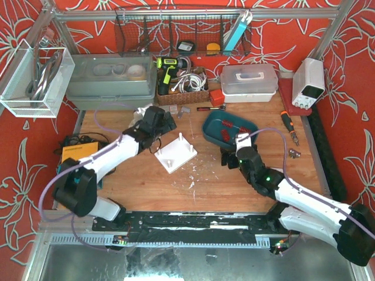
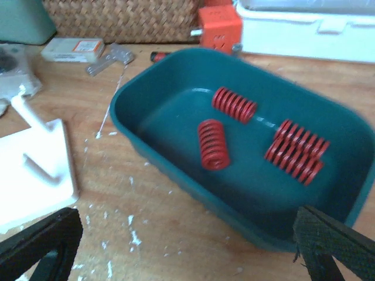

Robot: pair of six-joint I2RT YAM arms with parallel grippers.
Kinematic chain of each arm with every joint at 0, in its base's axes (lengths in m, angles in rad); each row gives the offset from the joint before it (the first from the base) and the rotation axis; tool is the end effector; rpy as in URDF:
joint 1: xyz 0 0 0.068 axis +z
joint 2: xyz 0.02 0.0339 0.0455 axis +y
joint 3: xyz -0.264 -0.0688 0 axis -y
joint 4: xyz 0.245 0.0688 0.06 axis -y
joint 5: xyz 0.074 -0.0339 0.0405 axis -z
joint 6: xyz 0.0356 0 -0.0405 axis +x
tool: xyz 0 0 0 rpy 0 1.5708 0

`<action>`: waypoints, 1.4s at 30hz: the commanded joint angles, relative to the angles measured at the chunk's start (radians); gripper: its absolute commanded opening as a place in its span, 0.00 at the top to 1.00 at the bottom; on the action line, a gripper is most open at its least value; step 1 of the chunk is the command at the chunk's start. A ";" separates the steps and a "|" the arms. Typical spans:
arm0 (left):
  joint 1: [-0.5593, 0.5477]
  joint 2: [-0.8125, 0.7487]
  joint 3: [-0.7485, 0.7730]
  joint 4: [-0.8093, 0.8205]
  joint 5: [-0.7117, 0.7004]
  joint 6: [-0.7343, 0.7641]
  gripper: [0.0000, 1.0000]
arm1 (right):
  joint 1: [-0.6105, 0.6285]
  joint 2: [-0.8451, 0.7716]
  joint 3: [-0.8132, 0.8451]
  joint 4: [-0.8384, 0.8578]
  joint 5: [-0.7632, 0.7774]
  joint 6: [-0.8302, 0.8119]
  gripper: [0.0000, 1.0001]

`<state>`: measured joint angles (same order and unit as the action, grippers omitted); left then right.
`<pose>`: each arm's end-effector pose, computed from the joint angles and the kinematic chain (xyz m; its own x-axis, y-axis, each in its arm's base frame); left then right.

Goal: Install the large spring

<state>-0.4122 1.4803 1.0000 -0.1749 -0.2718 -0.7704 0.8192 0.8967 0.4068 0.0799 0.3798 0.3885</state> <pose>0.3035 -0.1223 0.2504 -0.5336 -0.4989 -0.6829 -0.2518 0.8646 -0.4348 0.1447 0.1355 0.2147 -0.4210 0.0648 -0.9048 -0.3100 0.9271 0.2106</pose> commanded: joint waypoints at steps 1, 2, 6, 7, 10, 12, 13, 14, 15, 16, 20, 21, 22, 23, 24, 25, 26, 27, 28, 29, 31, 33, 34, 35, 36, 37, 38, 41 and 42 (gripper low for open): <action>-0.089 -0.125 -0.122 0.117 0.071 0.128 0.02 | -0.001 0.046 0.162 -0.216 0.126 -0.072 0.01; -0.108 -0.156 -0.153 0.151 0.093 0.153 0.02 | -0.007 0.065 0.202 -0.270 0.150 -0.074 0.01; -0.182 -0.260 -0.265 0.289 0.210 0.260 0.00 | -0.079 0.161 0.309 -0.395 0.172 -0.115 0.03; -0.207 -0.286 -0.292 0.322 0.220 0.276 0.00 | -0.107 0.185 0.333 -0.410 0.147 -0.121 0.05; -0.281 -0.347 -0.385 0.459 0.284 0.361 0.00 | -0.227 0.265 0.388 -0.423 -0.009 -0.154 0.14; -0.297 -0.381 -0.461 0.557 0.325 0.388 0.00 | -0.278 0.314 0.420 -0.416 -0.063 -0.189 0.17; -0.298 -0.394 -0.490 0.592 0.338 0.398 0.00 | -0.289 0.343 0.437 -0.409 -0.084 -0.218 0.18; -0.298 -0.406 -0.511 0.610 0.343 0.410 0.00 | -0.298 0.382 0.459 -0.406 -0.111 -0.249 0.20; -0.298 -0.418 -0.524 0.619 0.342 0.424 0.00 | -0.303 0.422 0.490 -0.415 -0.119 -0.275 0.23; -0.299 -0.430 -0.537 0.628 0.338 0.438 0.00 | -0.307 0.470 0.527 -0.449 -0.129 -0.303 0.26; -0.299 -0.521 -0.603 0.683 0.313 0.482 0.00 | -0.313 0.617 0.633 -0.479 -0.138 -0.364 0.49; -0.300 -0.543 -0.623 0.710 0.318 0.486 0.00 | -0.314 0.646 0.649 -0.468 -0.127 -0.370 0.52; -0.300 -0.562 -0.648 0.742 0.326 0.490 0.00 | -0.316 0.679 0.669 -0.462 -0.120 -0.380 0.54; -0.300 -0.578 -0.665 0.762 0.325 0.492 0.00 | -0.319 0.716 0.706 -0.467 -0.120 -0.387 0.56; -0.300 -0.587 -0.675 0.767 0.315 0.495 0.00 | -0.323 0.754 0.740 -0.476 -0.122 -0.400 0.57; -0.300 -0.590 -0.675 0.759 0.298 0.497 0.00 | -0.325 0.786 0.773 -0.487 -0.122 -0.410 0.58; -0.300 -0.589 -0.669 0.745 0.279 0.499 0.00 | -0.328 0.818 0.803 -0.501 -0.124 -0.420 0.60; -0.300 -0.584 -0.664 0.735 0.265 0.496 0.00 | -0.328 0.851 0.830 -0.512 -0.130 -0.430 0.62; -0.299 -0.577 -0.663 0.731 0.260 0.494 0.00 | -0.329 0.878 0.855 -0.520 -0.142 -0.445 0.63; -0.299 -0.570 -0.659 0.733 0.262 0.490 0.00 | -0.330 0.898 0.875 -0.526 -0.157 -0.455 0.63; -0.300 -0.555 -0.654 0.739 0.283 0.483 0.00 | -0.331 0.941 0.904 -0.536 -0.165 -0.476 0.63; -0.300 -0.545 -0.649 0.742 0.299 0.479 0.00 | -0.333 0.971 0.932 -0.550 -0.151 -0.497 0.62; -0.299 -0.543 -0.647 0.738 0.301 0.479 0.00 | -0.337 0.986 0.946 -0.560 -0.145 -0.505 0.62; -0.299 -0.541 -0.647 0.737 0.299 0.479 0.00 | -0.340 0.998 0.958 -0.567 -0.145 -0.509 0.61; -0.299 -0.543 -0.648 0.736 0.295 0.478 0.00 | -0.341 1.007 0.966 -0.571 -0.150 -0.514 0.61; -0.299 -0.544 -0.648 0.736 0.289 0.478 0.00 | -0.342 1.013 0.971 -0.571 -0.158 -0.518 0.61; -0.299 -0.547 -0.650 0.735 0.284 0.478 0.00 | -0.343 1.017 0.977 -0.570 -0.166 -0.520 0.61; -0.299 -0.557 -0.656 0.737 0.274 0.478 0.00 | -0.343 1.032 0.996 -0.570 -0.173 -0.531 0.59; -0.300 -0.561 -0.658 0.738 0.269 0.476 0.00 | -0.346 1.040 1.005 -0.574 -0.173 -0.535 0.58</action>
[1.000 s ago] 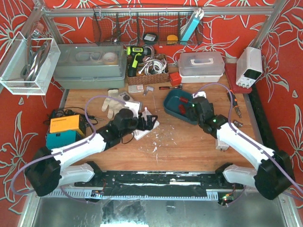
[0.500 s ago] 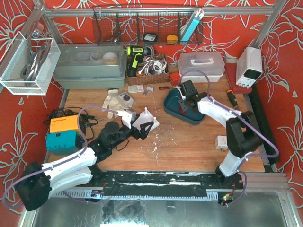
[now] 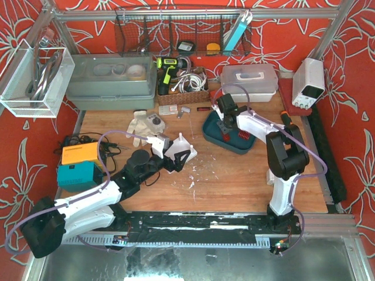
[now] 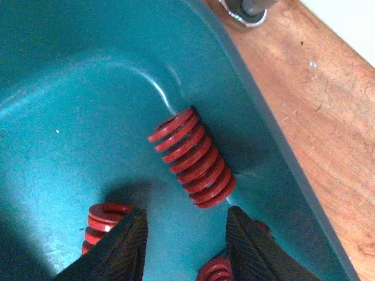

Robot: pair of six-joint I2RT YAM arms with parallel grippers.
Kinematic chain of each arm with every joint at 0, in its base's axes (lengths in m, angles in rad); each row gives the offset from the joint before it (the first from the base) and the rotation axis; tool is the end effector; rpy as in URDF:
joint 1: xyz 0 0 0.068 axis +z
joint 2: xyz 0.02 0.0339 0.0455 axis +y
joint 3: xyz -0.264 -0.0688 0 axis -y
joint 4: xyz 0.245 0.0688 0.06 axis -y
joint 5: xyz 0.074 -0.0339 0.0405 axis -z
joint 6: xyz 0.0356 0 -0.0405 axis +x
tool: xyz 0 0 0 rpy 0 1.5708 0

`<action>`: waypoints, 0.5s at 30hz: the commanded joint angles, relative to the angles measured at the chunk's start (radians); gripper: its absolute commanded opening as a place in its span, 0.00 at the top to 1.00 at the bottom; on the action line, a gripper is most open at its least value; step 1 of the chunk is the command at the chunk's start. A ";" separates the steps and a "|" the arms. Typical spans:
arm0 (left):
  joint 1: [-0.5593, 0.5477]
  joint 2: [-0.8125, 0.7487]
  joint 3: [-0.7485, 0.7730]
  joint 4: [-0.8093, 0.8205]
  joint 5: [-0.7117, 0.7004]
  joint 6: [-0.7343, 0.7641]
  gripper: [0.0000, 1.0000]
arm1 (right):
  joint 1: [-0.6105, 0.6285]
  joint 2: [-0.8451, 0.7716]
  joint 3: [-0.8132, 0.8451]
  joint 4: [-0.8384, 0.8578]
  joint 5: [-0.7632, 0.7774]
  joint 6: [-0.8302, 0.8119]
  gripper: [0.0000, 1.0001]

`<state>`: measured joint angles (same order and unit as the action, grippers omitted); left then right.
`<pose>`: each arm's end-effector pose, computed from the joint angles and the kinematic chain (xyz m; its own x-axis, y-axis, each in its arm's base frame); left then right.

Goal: Install the large spring

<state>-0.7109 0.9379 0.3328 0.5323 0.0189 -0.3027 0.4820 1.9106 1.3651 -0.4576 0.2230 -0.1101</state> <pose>0.1578 -0.1367 0.2284 -0.2514 -0.1769 -0.9516 0.6199 0.7256 -0.2986 0.3643 0.1817 0.1949 -0.7045 -0.4895 -0.5139 -0.4267 0.8707 -0.2444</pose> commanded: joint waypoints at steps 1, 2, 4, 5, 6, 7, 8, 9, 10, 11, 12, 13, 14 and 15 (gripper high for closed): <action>-0.001 -0.021 0.007 0.029 -0.027 0.008 0.00 | -0.009 0.036 0.058 -0.043 -0.011 -0.040 0.58; -0.001 -0.023 0.006 0.027 -0.030 0.009 0.00 | -0.012 0.043 0.068 -0.053 -0.007 -0.041 0.57; -0.001 -0.028 0.008 0.022 -0.039 0.011 0.00 | -0.015 0.064 0.092 -0.075 -0.007 -0.043 0.56; -0.001 -0.031 0.007 0.021 -0.043 0.012 0.00 | -0.016 0.072 0.100 -0.082 -0.011 -0.044 0.56; 0.000 -0.032 0.006 0.021 -0.046 0.011 0.00 | -0.017 0.078 0.107 -0.086 -0.015 -0.047 0.56; 0.000 -0.034 0.004 0.024 -0.048 0.011 0.00 | -0.017 0.081 0.109 -0.086 -0.016 -0.048 0.56; -0.001 -0.034 0.001 0.026 -0.049 0.012 0.00 | -0.018 0.084 0.109 -0.084 -0.015 -0.050 0.56; -0.001 -0.035 0.002 0.026 -0.051 0.012 0.00 | -0.019 0.085 0.112 -0.081 -0.014 -0.051 0.56; -0.002 -0.035 0.003 0.024 -0.052 0.012 0.00 | -0.021 0.090 0.115 -0.080 -0.015 -0.052 0.55; -0.001 -0.034 0.004 0.023 -0.053 0.012 0.00 | -0.023 0.097 0.122 -0.081 -0.013 -0.054 0.55; -0.001 -0.034 0.005 0.023 -0.053 0.013 0.00 | -0.025 0.105 0.129 -0.085 -0.009 -0.056 0.55; -0.001 -0.035 0.004 0.022 -0.053 0.013 0.00 | -0.026 0.114 0.139 -0.088 -0.001 -0.059 0.55; -0.001 -0.037 0.004 0.021 -0.053 0.014 0.00 | -0.026 0.125 0.153 -0.095 0.009 -0.064 0.55; 0.000 -0.037 0.004 0.020 -0.054 0.013 0.00 | -0.026 0.137 0.166 -0.104 0.017 -0.067 0.55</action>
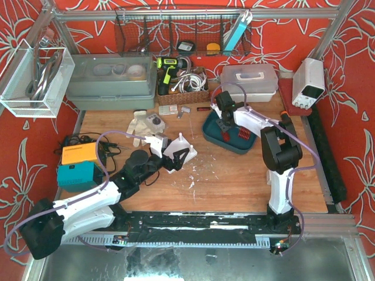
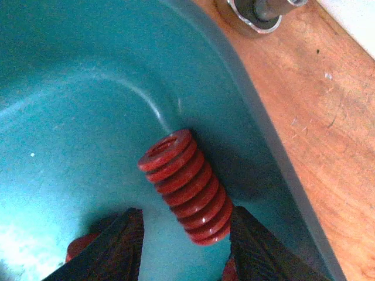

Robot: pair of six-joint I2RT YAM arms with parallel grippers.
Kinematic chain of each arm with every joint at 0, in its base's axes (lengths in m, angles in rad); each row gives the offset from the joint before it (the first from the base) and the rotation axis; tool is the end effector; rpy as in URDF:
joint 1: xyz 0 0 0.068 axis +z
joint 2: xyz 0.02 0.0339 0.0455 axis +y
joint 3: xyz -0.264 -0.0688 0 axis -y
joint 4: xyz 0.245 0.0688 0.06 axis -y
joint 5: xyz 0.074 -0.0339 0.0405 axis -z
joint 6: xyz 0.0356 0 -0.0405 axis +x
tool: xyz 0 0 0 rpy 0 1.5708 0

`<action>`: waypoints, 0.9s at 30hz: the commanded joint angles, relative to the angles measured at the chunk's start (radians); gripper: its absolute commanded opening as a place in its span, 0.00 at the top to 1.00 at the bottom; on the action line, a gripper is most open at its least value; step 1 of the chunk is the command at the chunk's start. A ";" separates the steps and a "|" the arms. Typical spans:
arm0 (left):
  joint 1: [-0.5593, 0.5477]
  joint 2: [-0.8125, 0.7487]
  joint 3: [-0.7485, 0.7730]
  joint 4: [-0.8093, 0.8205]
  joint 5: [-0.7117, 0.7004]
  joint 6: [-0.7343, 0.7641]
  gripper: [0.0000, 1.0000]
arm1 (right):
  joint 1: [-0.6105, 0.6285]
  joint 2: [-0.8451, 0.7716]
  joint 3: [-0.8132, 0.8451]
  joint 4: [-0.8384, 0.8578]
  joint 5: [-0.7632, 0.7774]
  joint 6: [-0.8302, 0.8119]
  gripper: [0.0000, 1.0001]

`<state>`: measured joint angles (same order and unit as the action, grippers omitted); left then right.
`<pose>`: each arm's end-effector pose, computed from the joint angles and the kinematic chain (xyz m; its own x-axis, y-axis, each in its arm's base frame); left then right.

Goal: Install the large spring

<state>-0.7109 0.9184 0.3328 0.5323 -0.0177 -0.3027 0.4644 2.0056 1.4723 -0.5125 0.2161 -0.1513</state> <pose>0.1569 -0.1343 0.2320 -0.2290 -0.1961 -0.9535 0.5979 0.7446 -0.2968 0.3854 0.1845 0.1859 -0.7134 -0.5220 -0.4675 -0.4541 0.8525 -0.2590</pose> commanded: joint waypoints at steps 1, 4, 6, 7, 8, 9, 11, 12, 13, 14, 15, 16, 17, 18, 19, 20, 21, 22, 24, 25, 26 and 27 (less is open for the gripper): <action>-0.001 -0.019 0.004 0.020 -0.018 0.013 0.00 | -0.009 0.052 0.069 -0.058 0.030 -0.029 0.55; -0.001 -0.022 0.004 0.020 -0.018 0.015 0.00 | -0.012 0.068 0.080 -0.072 0.029 -0.022 0.55; -0.001 -0.024 0.003 0.018 -0.020 0.015 0.00 | -0.013 0.076 0.081 -0.073 0.021 -0.017 0.55; -0.001 -0.026 0.004 0.017 -0.021 0.015 0.00 | -0.014 0.081 0.085 -0.077 0.020 -0.017 0.54; -0.001 -0.027 0.002 0.017 -0.022 0.014 0.00 | -0.015 0.089 0.091 -0.084 0.020 -0.017 0.54; 0.000 -0.028 0.002 0.017 -0.022 0.014 0.00 | -0.016 0.098 0.100 -0.093 0.020 -0.017 0.54; 0.000 -0.033 0.000 0.018 -0.022 0.015 0.00 | -0.017 0.113 0.114 -0.108 0.015 -0.015 0.53; 0.000 -0.035 0.001 0.018 -0.022 0.015 0.00 | -0.017 0.122 0.118 -0.113 0.010 -0.016 0.53; 0.000 -0.035 0.001 0.017 -0.023 0.015 0.00 | -0.017 0.127 0.120 -0.115 0.005 -0.016 0.53; -0.001 -0.035 0.002 0.016 -0.025 0.014 0.00 | -0.017 0.131 0.120 -0.117 -0.004 -0.014 0.53; -0.001 -0.036 0.001 0.015 -0.027 0.016 0.00 | -0.017 0.134 0.123 -0.119 -0.017 -0.014 0.52; -0.001 -0.035 0.002 0.014 -0.028 0.014 0.00 | -0.017 0.136 0.122 -0.123 -0.027 -0.012 0.52; -0.001 -0.037 0.003 0.012 -0.028 0.014 0.00 | -0.017 0.136 0.121 -0.125 -0.037 -0.009 0.52; -0.001 -0.037 0.003 0.014 -0.028 0.015 0.00 | -0.017 0.137 0.120 -0.131 -0.046 -0.007 0.52; -0.001 -0.037 0.002 0.013 -0.028 0.015 0.00 | -0.017 0.137 0.122 -0.137 -0.058 -0.006 0.52; 0.000 -0.037 0.003 0.012 -0.028 0.015 0.00 | -0.017 0.136 0.123 -0.143 -0.068 -0.005 0.51; -0.001 -0.037 0.003 0.012 -0.028 0.015 0.00 | -0.017 0.134 0.121 -0.144 -0.073 -0.003 0.51; -0.001 -0.037 0.003 0.012 -0.028 0.013 0.00 | -0.017 0.132 0.119 -0.142 -0.073 -0.001 0.51; -0.001 -0.039 0.003 0.012 -0.028 0.013 0.00 | -0.018 0.138 0.121 -0.140 -0.065 0.002 0.50; 0.000 -0.039 0.003 0.011 -0.028 0.013 0.00 | -0.018 0.145 0.125 -0.145 -0.062 0.003 0.50; 0.000 -0.040 0.002 0.010 -0.028 0.011 0.00 | -0.018 0.152 0.128 -0.151 -0.060 0.003 0.50; -0.001 -0.040 0.003 0.011 -0.028 0.011 0.00 | -0.018 0.158 0.132 -0.153 -0.060 0.001 0.50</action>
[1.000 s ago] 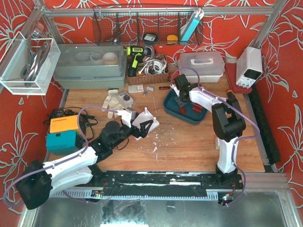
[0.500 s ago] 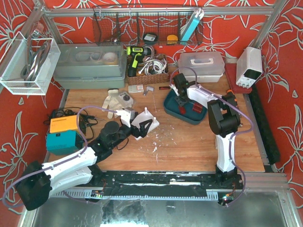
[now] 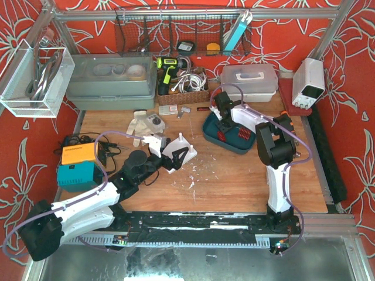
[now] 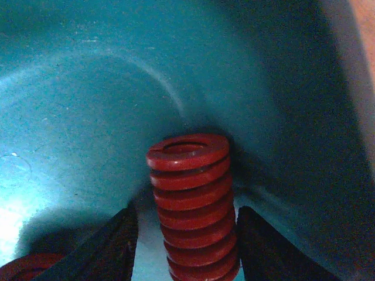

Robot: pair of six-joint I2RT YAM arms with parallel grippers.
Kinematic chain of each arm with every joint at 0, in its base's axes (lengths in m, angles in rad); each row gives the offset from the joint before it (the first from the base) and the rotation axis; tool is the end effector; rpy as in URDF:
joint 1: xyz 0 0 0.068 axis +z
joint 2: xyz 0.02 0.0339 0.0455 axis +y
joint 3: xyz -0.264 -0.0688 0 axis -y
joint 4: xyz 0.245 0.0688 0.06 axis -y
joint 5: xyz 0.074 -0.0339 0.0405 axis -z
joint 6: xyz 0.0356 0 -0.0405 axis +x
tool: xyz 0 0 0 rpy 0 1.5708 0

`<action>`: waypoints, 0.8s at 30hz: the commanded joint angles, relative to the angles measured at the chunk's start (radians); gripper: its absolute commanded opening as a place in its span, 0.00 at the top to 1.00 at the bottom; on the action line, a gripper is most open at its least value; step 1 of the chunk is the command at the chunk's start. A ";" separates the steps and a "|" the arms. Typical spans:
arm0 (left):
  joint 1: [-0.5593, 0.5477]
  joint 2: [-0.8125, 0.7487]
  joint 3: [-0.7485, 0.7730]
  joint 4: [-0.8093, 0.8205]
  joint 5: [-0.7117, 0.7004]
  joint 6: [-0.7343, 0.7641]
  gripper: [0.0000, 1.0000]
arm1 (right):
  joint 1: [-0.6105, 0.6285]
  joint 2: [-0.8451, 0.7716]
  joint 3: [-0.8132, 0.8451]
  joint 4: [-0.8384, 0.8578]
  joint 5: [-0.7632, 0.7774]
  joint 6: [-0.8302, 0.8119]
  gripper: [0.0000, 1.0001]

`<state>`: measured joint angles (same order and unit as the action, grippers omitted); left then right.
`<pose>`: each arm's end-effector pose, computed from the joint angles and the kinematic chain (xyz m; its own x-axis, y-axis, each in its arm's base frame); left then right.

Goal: Install the large spring

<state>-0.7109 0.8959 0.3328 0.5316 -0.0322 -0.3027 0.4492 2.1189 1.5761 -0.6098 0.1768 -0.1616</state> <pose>0.1552 -0.1321 0.2361 -0.2099 -0.2124 -0.9544 0.5921 0.7491 -0.2970 0.4014 0.1866 0.1640 -0.7540 -0.5393 -0.3750 -0.4908 0.8420 -0.2240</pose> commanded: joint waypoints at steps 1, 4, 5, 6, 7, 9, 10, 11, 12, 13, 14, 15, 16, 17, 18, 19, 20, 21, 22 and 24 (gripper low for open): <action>0.000 -0.017 0.003 0.011 -0.015 0.012 0.00 | -0.003 0.047 0.027 -0.054 -0.021 0.011 0.50; 0.000 -0.020 0.004 0.008 -0.017 0.011 0.00 | -0.003 0.052 0.022 -0.052 -0.021 0.018 0.50; 0.000 -0.021 0.004 0.007 -0.018 0.011 0.00 | -0.003 0.052 0.022 -0.054 -0.017 0.020 0.51; -0.001 -0.023 0.005 0.007 -0.019 0.011 0.00 | -0.003 0.051 0.021 -0.054 -0.017 0.022 0.53; 0.000 -0.024 0.003 0.006 -0.021 0.011 0.00 | -0.003 0.047 0.018 -0.052 -0.017 0.023 0.54; -0.002 -0.029 0.003 0.003 -0.027 0.009 0.00 | -0.003 0.034 0.014 -0.051 -0.015 0.027 0.57; -0.001 -0.030 0.003 0.001 -0.029 0.008 0.00 | -0.003 0.026 0.012 -0.051 -0.016 0.029 0.59; -0.001 -0.032 0.003 0.001 -0.030 0.007 0.00 | -0.003 0.017 0.011 -0.051 -0.021 0.030 0.61; 0.000 -0.034 0.002 -0.001 -0.032 0.008 0.00 | -0.003 0.011 0.007 -0.050 -0.023 0.032 0.65; -0.001 -0.035 0.001 -0.001 -0.034 0.007 0.00 | -0.003 -0.001 0.004 -0.048 -0.027 0.035 0.68; -0.001 -0.036 0.001 -0.003 -0.036 0.008 0.00 | -0.003 -0.011 -0.002 -0.044 -0.031 0.037 0.71; -0.002 -0.038 0.001 -0.002 -0.039 0.007 0.00 | -0.003 -0.021 -0.008 -0.041 -0.036 0.041 0.73; 0.000 -0.038 0.001 -0.004 -0.042 0.007 0.00 | -0.003 -0.036 -0.015 -0.035 -0.040 0.044 0.74; -0.001 -0.041 0.000 -0.004 -0.044 0.007 0.00 | -0.004 -0.052 -0.024 -0.028 -0.044 0.047 0.75; -0.001 -0.040 0.000 -0.004 -0.046 0.007 0.00 | -0.003 -0.067 -0.035 -0.022 -0.046 0.051 0.76; 0.000 -0.039 0.000 -0.004 -0.048 0.006 0.00 | -0.003 -0.083 -0.046 -0.013 -0.043 0.054 0.77; -0.001 -0.037 0.000 -0.004 -0.052 0.005 0.00 | -0.002 -0.099 -0.058 -0.005 -0.038 0.057 0.78; -0.001 -0.035 0.000 -0.005 -0.056 0.004 0.00 | -0.001 -0.119 -0.070 0.005 -0.034 0.060 0.79; 0.000 -0.033 0.000 -0.005 -0.061 0.003 0.00 | -0.001 -0.141 -0.081 0.015 -0.029 0.063 0.81; 0.000 -0.031 0.000 -0.007 -0.068 0.001 0.00 | 0.001 -0.184 -0.118 0.044 -0.023 0.067 0.82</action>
<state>-0.7109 0.8707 0.3328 0.5148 -0.0700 -0.3031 0.4492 2.0449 1.5017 -0.6083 0.1474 -0.1196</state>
